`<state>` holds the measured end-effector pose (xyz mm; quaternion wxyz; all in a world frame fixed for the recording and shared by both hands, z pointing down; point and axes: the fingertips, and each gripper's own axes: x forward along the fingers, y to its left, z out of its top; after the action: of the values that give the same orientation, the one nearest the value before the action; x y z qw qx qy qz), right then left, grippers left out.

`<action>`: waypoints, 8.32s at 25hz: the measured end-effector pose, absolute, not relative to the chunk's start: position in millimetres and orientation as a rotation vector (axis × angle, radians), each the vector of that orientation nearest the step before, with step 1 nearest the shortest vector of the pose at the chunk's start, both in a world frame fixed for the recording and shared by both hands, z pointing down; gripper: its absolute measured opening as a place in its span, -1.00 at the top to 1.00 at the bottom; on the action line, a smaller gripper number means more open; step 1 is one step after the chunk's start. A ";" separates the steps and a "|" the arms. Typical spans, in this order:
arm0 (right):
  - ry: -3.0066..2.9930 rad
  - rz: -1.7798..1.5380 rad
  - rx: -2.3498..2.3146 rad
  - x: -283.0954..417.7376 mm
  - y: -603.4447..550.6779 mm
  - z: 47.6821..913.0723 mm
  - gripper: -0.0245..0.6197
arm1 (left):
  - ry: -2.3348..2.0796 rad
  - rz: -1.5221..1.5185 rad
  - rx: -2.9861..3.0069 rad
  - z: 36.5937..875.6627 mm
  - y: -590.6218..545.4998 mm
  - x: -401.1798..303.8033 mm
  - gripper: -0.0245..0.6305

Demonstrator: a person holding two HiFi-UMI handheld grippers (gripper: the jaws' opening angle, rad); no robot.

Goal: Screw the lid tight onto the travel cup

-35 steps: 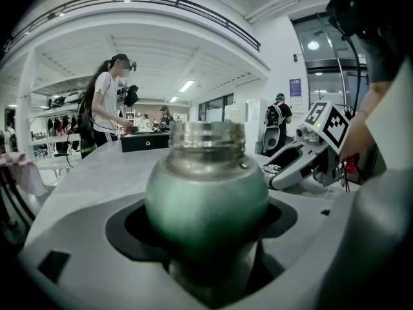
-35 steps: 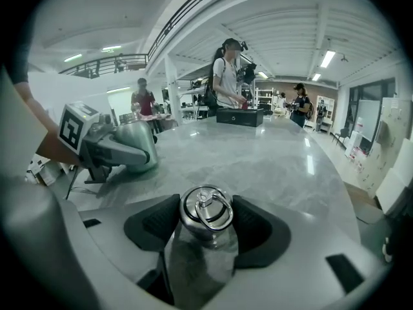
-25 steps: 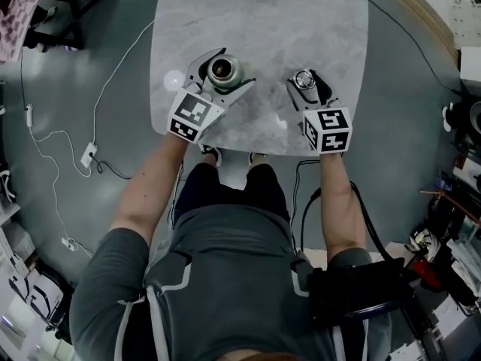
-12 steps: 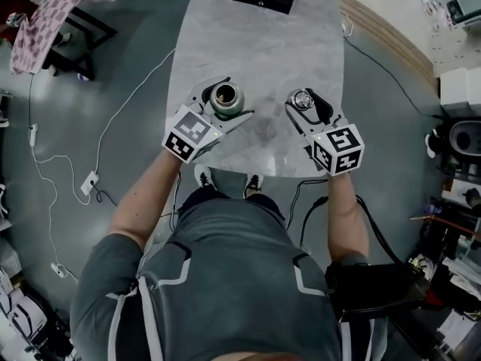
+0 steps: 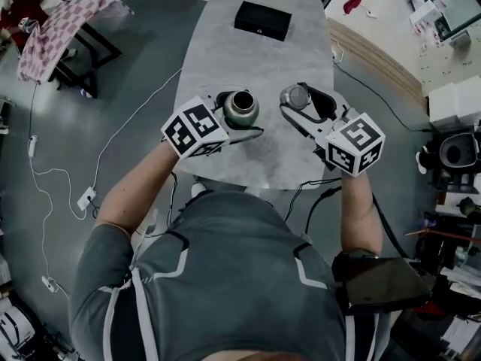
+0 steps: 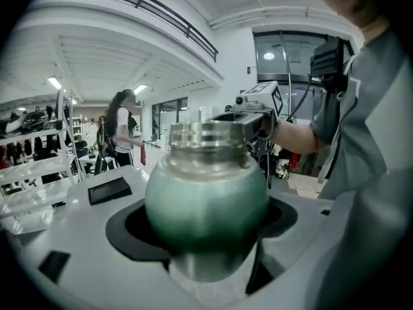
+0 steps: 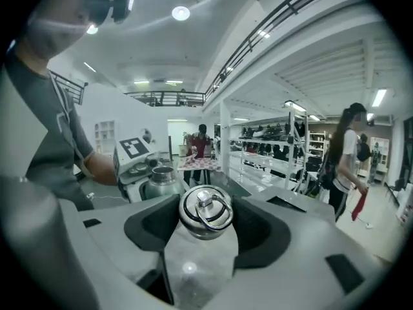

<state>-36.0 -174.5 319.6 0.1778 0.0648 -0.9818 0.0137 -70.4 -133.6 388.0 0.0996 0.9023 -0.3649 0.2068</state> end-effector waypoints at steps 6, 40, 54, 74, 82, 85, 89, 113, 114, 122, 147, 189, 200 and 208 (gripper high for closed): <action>-2.847 0.008 -0.020 -50.0 -146.4 261.9 0.08 | -0.919 0.771 2.727 371.4 -119.1 -53.3 -0.27; -2.766 0.052 -0.463 -78.0 -78.9 255.7 0.08 | -0.909 0.744 2.746 354.3 -105.2 -33.2 -0.27; -2.794 -0.056 -0.678 -70.5 -59.2 233.6 0.08 | -0.804 0.689 2.829 335.2 -88.5 -23.9 -0.27; -2.856 -0.045 -0.951 -59.6 -46.7 235.6 0.08 | -0.648 0.697 2.885 335.6 -72.9 -12.6 -0.27; -2.845 -0.019 -1.114 -54.4 -41.5 232.9 0.08 | -0.508 0.687 2.920 333.4 -63.8 -6.0 -0.27; -2.905 -0.015 -0.975 -61.6 -51.3 233.0 0.08 | -0.665 0.689 2.875 334.1 -77.6 -14.6 -0.27; -2.997 0.015 -0.613 -71.1 -76.3 244.1 0.08 | -0.985 0.756 2.727 348.2 -105.5 -33.5 -0.27; -2.870 0.046 -1.259 -57.3 -30.0 215.9 0.04 | -0.401 0.658 2.868 317.8 -46.5 -5.1 -0.27; -2.884 0.051 -1.247 -58.0 -31.3 215.4 0.06 | -0.424 0.661 2.864 318.4 -48.8 -5.6 -0.27; -3.091 0.168 -0.386 -92.4 -90.0 254.3 0.07 | -1.052 0.805 2.582 362.0 -109.7 -56.2 -0.27; -3.092 0.125 -0.898 -73.9 -52.3 238.3 0.07 | -0.550 0.629 2.755 338.1 -63.8 -19.5 -0.27; -3.034 0.145 -0.237 -104.5 -93.1 281.5 0.07 | -1.028 0.771 2.500 383.0 -107.9 -62.1 -0.27; -2.917 0.192 -1.228 -66.2 -37.5 229.8 -0.03 | -0.308 0.590 2.817 322.3 -42.1 -14.2 -0.27; -3.088 0.345 -0.903 -76.7 -66.9 236.0 0.09 | -0.598 0.591 2.718 331.1 -74.1 -25.1 -0.27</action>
<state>-76.7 -66.9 236.0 -0.0471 -0.2788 -0.9532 0.1065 -25.1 -74.1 331.1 0.1478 0.9449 -0.2077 0.2054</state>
